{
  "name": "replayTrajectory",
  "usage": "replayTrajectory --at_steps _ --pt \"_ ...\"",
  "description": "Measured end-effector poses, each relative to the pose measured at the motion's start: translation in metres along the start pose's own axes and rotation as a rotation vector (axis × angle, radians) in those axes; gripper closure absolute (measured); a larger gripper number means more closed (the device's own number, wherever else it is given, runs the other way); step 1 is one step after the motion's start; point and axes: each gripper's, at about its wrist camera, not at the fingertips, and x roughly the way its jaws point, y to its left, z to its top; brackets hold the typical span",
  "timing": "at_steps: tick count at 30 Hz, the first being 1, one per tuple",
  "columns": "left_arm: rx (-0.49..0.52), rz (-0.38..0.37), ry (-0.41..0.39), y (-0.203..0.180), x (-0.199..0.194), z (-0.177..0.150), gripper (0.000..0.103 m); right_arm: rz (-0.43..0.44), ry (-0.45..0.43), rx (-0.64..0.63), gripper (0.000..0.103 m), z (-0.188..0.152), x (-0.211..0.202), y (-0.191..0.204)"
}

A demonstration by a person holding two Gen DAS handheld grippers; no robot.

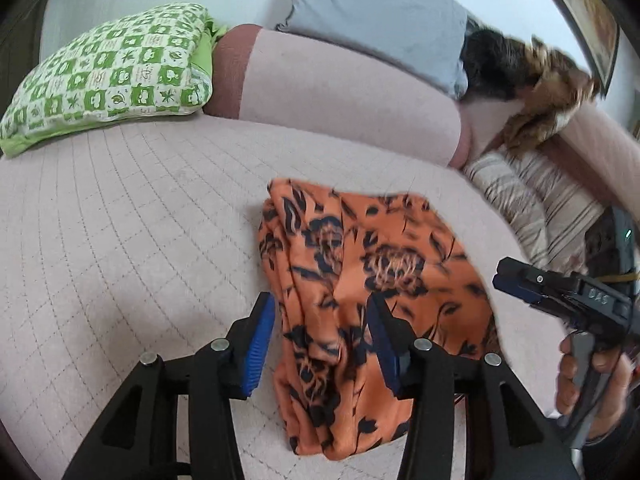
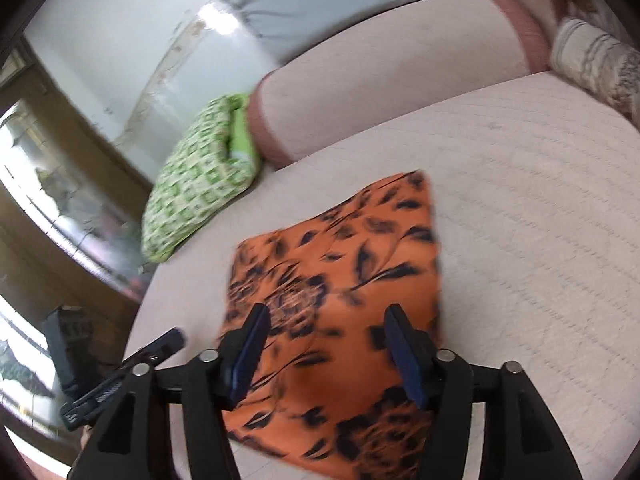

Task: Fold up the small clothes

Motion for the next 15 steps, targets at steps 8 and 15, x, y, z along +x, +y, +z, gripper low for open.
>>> replayTrajectory --at_steps 8,15 --pt "0.029 0.087 0.114 -0.003 0.029 -0.022 0.053 -0.006 0.074 -0.016 0.037 -0.001 0.015 -0.003" --pt "0.068 0.114 0.055 -0.019 0.012 -0.024 0.04 0.037 0.054 0.01 0.03 0.058 0.044 -0.01"
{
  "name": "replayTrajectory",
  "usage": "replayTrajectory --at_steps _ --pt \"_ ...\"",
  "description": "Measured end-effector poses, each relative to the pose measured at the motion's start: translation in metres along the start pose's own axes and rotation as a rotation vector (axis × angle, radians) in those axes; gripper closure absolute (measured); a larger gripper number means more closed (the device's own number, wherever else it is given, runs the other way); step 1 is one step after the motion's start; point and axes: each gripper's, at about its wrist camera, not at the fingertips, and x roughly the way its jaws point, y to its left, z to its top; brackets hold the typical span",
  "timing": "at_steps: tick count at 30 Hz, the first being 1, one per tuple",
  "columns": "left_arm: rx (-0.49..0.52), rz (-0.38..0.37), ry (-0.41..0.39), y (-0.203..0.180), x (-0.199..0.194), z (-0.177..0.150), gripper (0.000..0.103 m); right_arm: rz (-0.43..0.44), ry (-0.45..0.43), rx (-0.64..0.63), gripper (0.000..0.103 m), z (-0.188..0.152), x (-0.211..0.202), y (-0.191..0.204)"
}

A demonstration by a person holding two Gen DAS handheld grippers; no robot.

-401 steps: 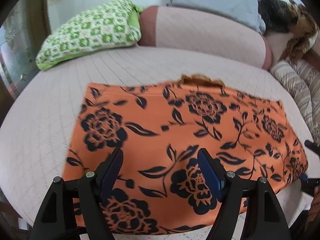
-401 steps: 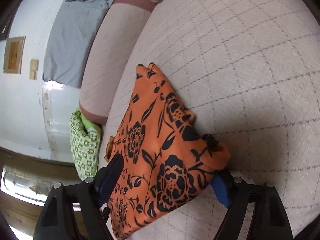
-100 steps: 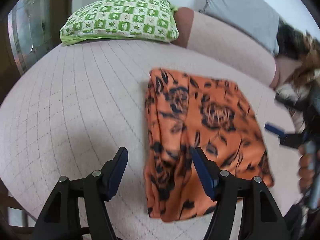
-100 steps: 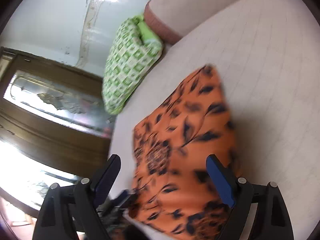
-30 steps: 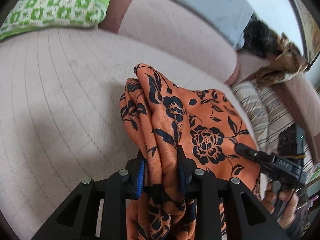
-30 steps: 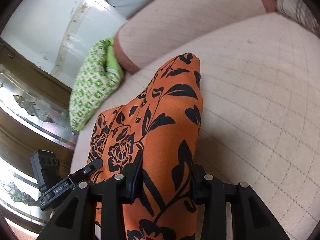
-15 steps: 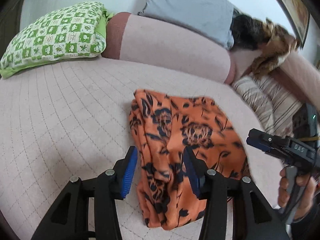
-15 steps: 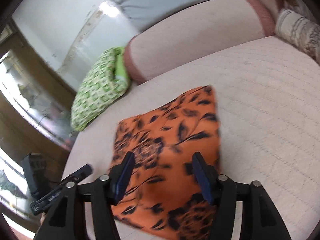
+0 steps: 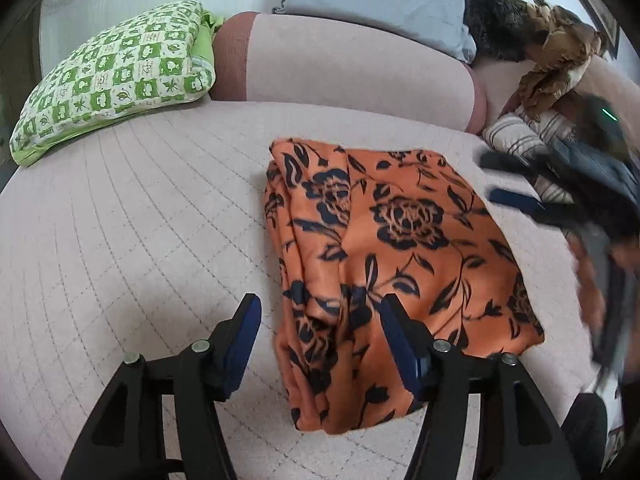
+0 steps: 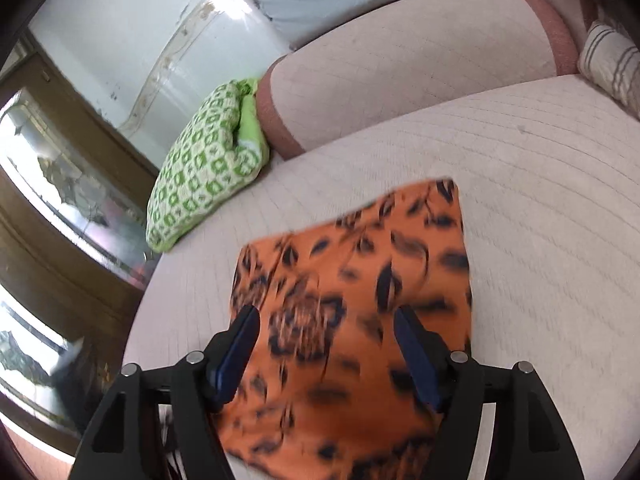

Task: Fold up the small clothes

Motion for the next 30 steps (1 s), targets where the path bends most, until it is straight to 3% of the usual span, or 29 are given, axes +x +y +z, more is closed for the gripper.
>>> replayTrajectory --at_steps 4,8,10,14,18,21,24,30 --pt "-0.015 0.019 0.096 0.006 0.023 -0.012 0.04 0.026 0.108 0.127 0.027 0.016 0.047 -0.037" --pt "-0.018 0.026 0.054 0.005 0.009 -0.007 0.04 0.098 0.03 0.081 0.027 0.013 0.025 -0.023" --pt "-0.014 0.015 0.008 0.003 0.001 0.004 0.04 0.089 0.018 0.09 0.027 0.009 0.013 -0.017" --pt "-0.039 0.014 -0.062 0.008 0.012 0.052 0.032 0.124 0.014 0.084 0.027 -0.017 -0.007 -0.004" --pt "-0.06 0.106 -0.02 0.02 0.062 0.093 0.033 0.143 0.054 0.019 0.026 -0.067 -0.028 0.014" --pt "-0.043 0.132 0.031 0.02 0.094 0.104 0.032 0.145 0.086 0.003 0.025 -0.098 -0.032 0.011" --pt "-0.091 0.138 0.084 0.027 0.11 0.1 0.03 0.121 0.082 -0.029 0.025 -0.112 -0.03 0.009" --pt "-0.083 0.163 0.012 0.011 0.057 0.089 0.03 0.118 0.02 -0.026 0.024 -0.101 -0.055 0.016"
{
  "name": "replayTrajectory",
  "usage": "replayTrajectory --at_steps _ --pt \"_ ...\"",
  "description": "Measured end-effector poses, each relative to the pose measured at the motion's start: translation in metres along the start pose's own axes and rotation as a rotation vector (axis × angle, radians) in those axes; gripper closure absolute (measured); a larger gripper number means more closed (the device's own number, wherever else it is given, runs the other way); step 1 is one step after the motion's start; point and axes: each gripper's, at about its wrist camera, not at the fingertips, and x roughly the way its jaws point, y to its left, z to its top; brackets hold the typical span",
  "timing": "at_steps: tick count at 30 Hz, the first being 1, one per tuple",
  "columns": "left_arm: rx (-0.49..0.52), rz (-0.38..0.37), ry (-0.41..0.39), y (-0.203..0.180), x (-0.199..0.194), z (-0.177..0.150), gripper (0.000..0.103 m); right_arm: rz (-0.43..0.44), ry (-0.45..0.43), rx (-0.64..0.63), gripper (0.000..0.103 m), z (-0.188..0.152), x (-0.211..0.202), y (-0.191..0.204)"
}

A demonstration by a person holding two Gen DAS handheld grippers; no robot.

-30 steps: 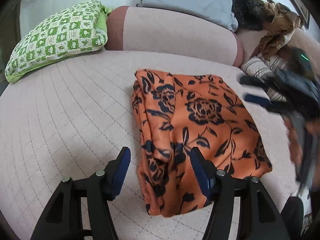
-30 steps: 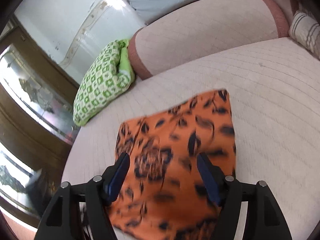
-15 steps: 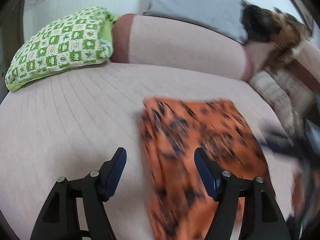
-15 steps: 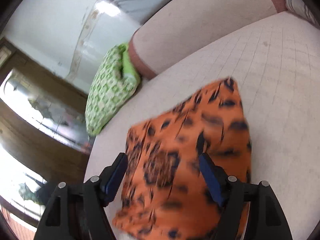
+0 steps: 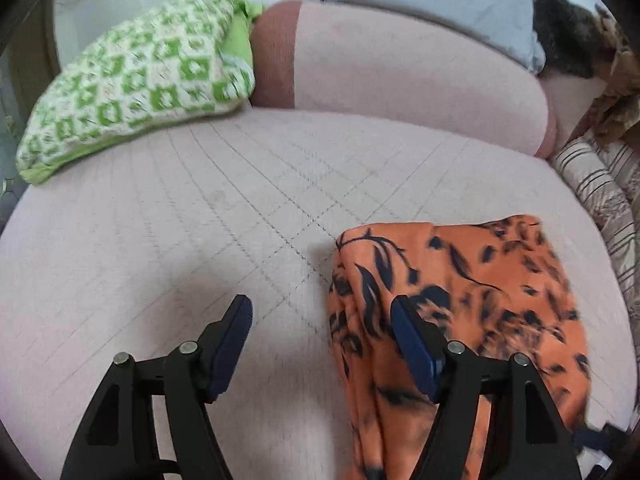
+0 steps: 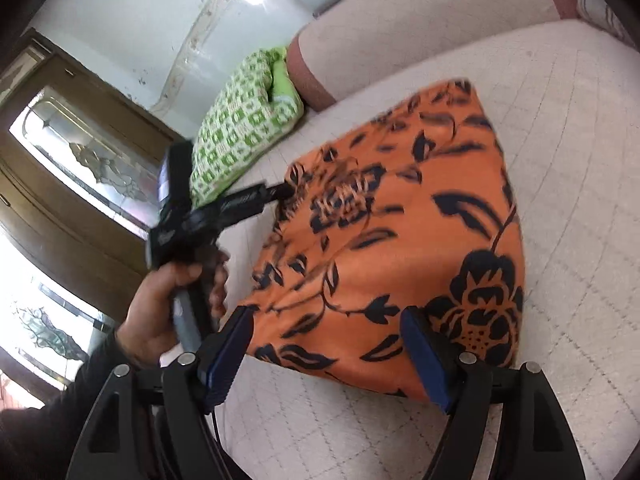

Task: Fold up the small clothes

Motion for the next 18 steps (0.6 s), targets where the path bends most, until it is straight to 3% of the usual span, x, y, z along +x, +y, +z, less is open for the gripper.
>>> replayTrajectory --at_steps 3,5,8,9,12,18 --pt "-0.003 -0.008 -0.04 -0.012 -0.042 -0.014 0.027 -0.106 -0.054 -0.03 0.021 -0.005 -0.017 0.012" --pt "-0.005 -0.008 -0.06 -0.023 -0.073 -0.031 0.019 -0.187 -0.088 -0.053 0.018 -0.01 -0.03 0.02" --pt "-0.015 0.002 -0.085 -0.041 -0.113 -0.056 0.018 -0.406 -0.096 -0.078 0.007 -0.016 -0.044 0.031" --pt "0.003 -0.013 -0.094 -0.049 -0.129 -0.066 0.018 -0.45 -0.099 -0.084 0.002 -0.014 -0.046 0.033" --pt "0.034 0.027 -0.121 -0.062 -0.154 -0.082 0.016 -0.568 -0.145 -0.11 0.001 -0.015 -0.065 0.047" --pt "0.023 0.063 -0.177 -0.075 -0.199 -0.112 0.011 -0.639 -0.141 -0.165 0.001 -0.02 -0.083 0.076"
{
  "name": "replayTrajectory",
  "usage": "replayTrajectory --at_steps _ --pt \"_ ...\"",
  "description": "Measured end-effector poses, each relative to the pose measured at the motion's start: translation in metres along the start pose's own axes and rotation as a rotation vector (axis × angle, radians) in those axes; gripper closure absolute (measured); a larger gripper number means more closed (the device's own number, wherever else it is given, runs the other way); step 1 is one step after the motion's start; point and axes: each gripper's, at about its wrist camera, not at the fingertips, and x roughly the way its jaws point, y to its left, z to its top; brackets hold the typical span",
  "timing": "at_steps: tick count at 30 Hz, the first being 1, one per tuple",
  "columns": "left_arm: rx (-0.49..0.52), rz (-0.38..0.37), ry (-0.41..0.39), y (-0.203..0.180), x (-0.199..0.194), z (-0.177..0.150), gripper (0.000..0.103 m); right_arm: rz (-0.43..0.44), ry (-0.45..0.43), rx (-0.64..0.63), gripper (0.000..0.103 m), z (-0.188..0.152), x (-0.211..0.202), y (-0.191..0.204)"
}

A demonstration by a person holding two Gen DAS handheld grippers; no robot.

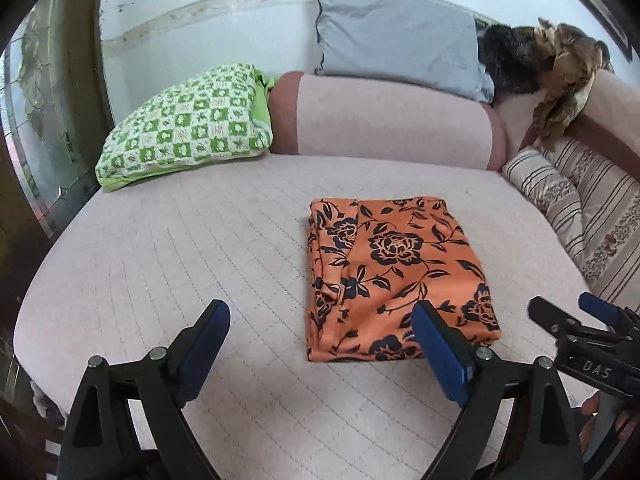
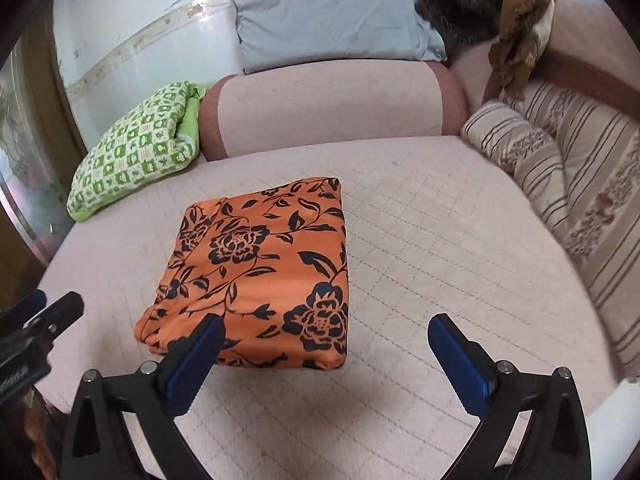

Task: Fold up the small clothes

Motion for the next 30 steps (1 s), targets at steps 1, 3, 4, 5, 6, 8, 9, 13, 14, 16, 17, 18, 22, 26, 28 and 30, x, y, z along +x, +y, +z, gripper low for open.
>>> replayTrajectory --at_steps 1,3,4,5,6,8,9,13,14,16,17,18,22,26,28,30 --pt "-0.004 0.012 0.0 0.0 -0.004 -0.002 0.011 0.003 0.016 -0.009 0.001 0.0 -0.004 0.004" --pt "-0.006 0.016 -0.016 0.001 -0.016 -0.004 0.011 -0.007 0.024 -0.042 0.001 -0.003 -0.014 0.013" --pt "-0.008 0.023 -0.023 0.001 -0.02 -0.004 0.011 -0.013 0.018 -0.052 0.001 -0.005 -0.018 0.016" --pt "-0.013 0.029 -0.029 0.001 -0.026 -0.004 0.01 -0.022 0.007 -0.063 0.001 -0.007 -0.025 0.02" --pt "-0.015 0.024 -0.035 0.002 -0.031 -0.005 0.009 -0.027 -0.005 -0.073 0.001 -0.008 -0.033 0.023" --pt "-0.015 0.02 -0.052 0.001 -0.039 -0.007 0.008 -0.032 -0.019 -0.078 0.001 -0.008 -0.042 0.025" --pt "-0.012 0.023 -0.059 0.001 -0.044 -0.008 0.007 -0.032 -0.025 -0.082 0.001 -0.009 -0.047 0.026" --pt "-0.011 0.008 -0.069 -0.001 -0.056 -0.012 0.007 -0.042 -0.046 -0.096 0.001 -0.011 -0.061 0.028" --pt "-0.011 0.003 -0.069 -0.002 -0.059 -0.013 0.007 -0.042 -0.049 -0.101 0.001 -0.011 -0.063 0.029" --pt "-0.015 -0.007 -0.079 -0.002 -0.064 -0.015 0.007 -0.05 -0.052 -0.116 0.001 -0.013 -0.066 0.031" --pt "-0.017 -0.009 -0.082 -0.003 -0.066 -0.016 0.006 -0.05 -0.051 -0.121 0.001 -0.013 -0.066 0.03" --pt "-0.016 -0.011 -0.081 -0.004 -0.067 -0.017 0.004 -0.048 -0.052 -0.124 0.001 -0.013 -0.068 0.031" --pt "0.001 -0.003 -0.084 -0.006 -0.071 -0.018 0.003 -0.039 -0.045 -0.13 0.001 -0.016 -0.068 0.031" --pt "-0.03 -0.02 -0.088 -0.001 -0.07 -0.017 0.003 -0.036 -0.025 -0.15 0.001 -0.018 -0.066 0.032" --pt "-0.037 -0.002 -0.083 0.001 -0.066 -0.016 0.003 -0.035 -0.029 -0.153 0.001 -0.018 -0.068 0.033" --pt "-0.047 0.012 -0.076 0.003 -0.062 -0.015 0.003 -0.037 -0.034 -0.156 0.001 -0.016 -0.07 0.033"
